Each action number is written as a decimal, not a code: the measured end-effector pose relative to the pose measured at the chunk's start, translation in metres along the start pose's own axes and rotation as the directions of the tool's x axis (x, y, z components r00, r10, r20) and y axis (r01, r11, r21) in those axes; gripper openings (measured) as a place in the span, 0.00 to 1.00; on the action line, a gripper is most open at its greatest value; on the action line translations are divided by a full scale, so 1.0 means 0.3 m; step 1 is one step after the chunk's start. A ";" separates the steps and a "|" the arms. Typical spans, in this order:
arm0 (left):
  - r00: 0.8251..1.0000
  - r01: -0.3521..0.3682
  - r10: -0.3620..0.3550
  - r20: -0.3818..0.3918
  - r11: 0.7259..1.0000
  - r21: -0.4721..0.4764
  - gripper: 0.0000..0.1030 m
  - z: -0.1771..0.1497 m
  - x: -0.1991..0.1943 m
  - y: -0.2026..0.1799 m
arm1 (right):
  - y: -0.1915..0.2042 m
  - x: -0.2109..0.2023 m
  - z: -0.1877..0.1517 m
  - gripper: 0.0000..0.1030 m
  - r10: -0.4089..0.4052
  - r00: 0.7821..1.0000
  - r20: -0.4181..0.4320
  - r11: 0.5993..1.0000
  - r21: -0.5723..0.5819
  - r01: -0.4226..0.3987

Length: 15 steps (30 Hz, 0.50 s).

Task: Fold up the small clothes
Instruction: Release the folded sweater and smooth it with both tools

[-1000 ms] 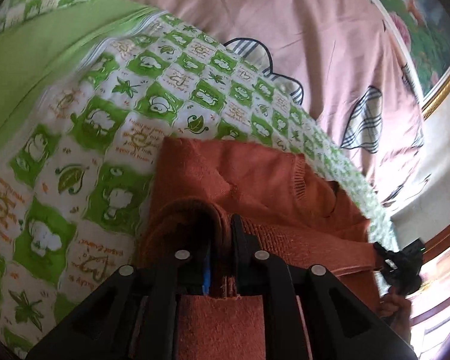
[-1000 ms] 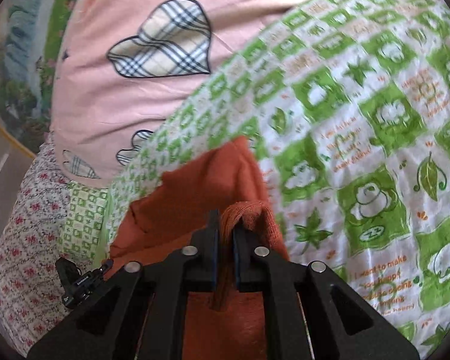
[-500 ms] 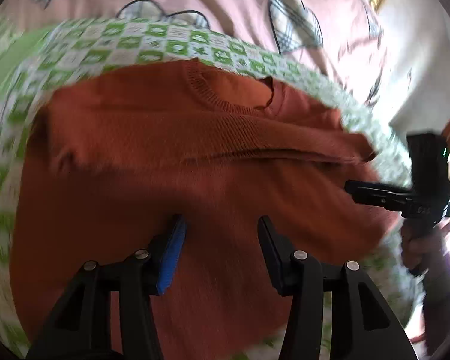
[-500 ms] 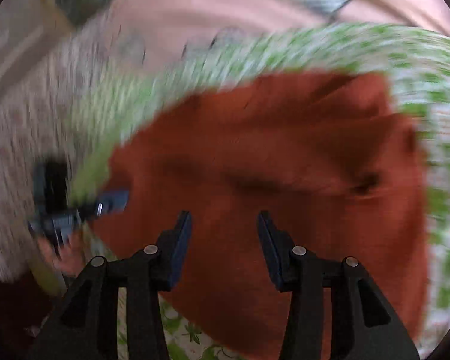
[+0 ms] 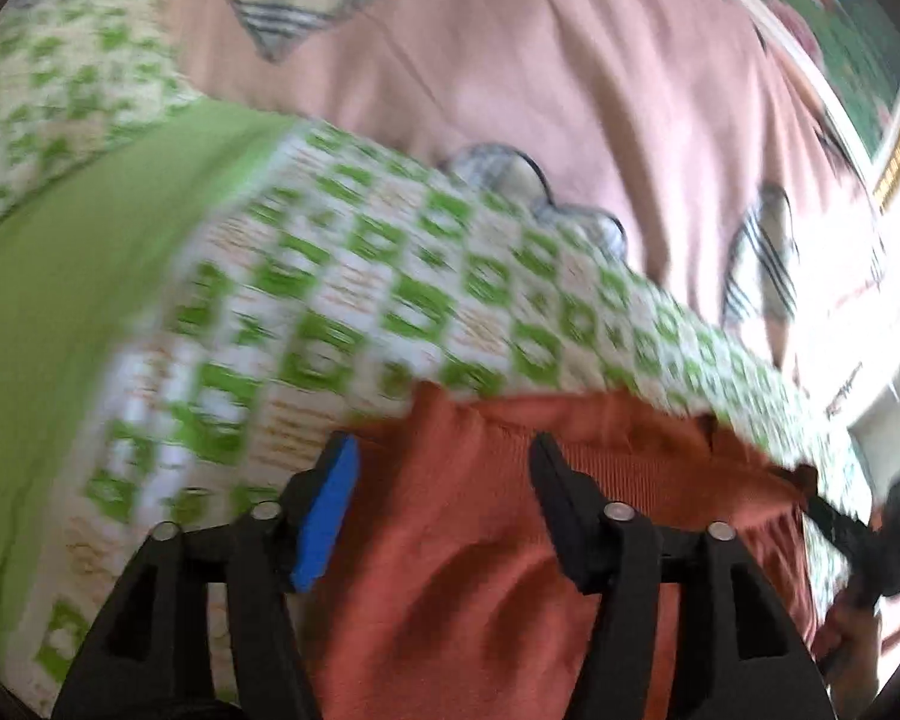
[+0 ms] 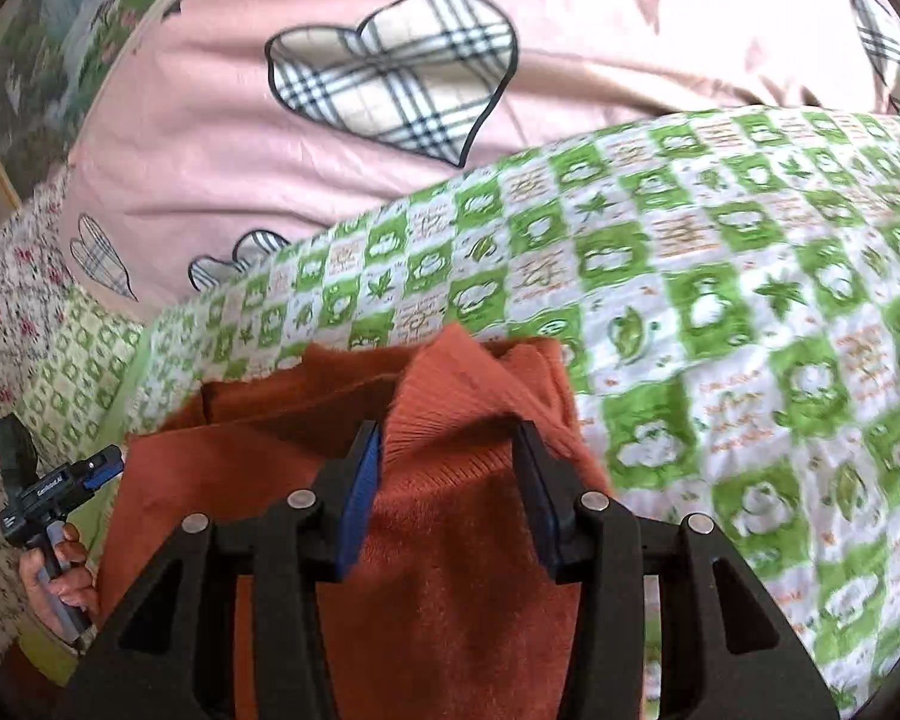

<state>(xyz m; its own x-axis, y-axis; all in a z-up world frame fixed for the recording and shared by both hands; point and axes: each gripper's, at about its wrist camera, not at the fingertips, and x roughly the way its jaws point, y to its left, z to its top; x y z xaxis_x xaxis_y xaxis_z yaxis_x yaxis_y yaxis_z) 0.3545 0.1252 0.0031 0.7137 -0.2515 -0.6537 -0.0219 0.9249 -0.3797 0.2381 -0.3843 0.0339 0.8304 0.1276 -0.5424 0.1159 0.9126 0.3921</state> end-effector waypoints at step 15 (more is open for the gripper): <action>0.985 0.154 -0.157 -0.065 0.987 -0.049 0.63 -0.435 -0.307 -0.071 | 0.042 -0.173 -0.297 0.52 0.065 0.997 -0.045 0.998 0.004 -0.065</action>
<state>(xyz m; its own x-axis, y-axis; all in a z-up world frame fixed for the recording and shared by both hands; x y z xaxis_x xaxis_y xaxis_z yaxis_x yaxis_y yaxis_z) 0.1981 0.0915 -0.0140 0.6609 -0.4119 -0.6273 0.0544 0.8600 -0.5074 0.1478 -0.3447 0.0008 0.8105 0.2043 -0.5490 0.0639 0.9008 0.4295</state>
